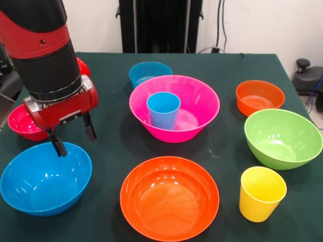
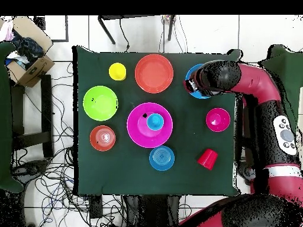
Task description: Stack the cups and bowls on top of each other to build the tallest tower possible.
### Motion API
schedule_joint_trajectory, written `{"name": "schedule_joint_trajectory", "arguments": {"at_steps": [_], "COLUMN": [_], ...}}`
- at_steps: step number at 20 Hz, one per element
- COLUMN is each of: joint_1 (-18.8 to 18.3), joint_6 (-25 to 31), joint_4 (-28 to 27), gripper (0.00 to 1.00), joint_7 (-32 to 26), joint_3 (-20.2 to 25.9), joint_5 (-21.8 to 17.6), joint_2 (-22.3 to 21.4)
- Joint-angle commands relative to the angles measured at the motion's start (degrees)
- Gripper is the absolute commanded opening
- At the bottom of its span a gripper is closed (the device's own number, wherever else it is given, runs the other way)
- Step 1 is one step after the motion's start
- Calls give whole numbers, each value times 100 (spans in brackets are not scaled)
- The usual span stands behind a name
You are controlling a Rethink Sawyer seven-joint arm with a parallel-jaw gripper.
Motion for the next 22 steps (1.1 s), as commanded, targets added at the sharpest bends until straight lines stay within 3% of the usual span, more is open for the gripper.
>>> {"name": "schedule_joint_trajectory", "arguments": {"at_steps": [1,22], "joint_1": [22,63], "joint_6": [-400,-891], "joint_4": [171,3], "gripper": [100,100], "joint_7": [-1201,-1095], "joint_3": [-115,-167], "joint_5": [-517,-822], "joint_2": [349,681]}}
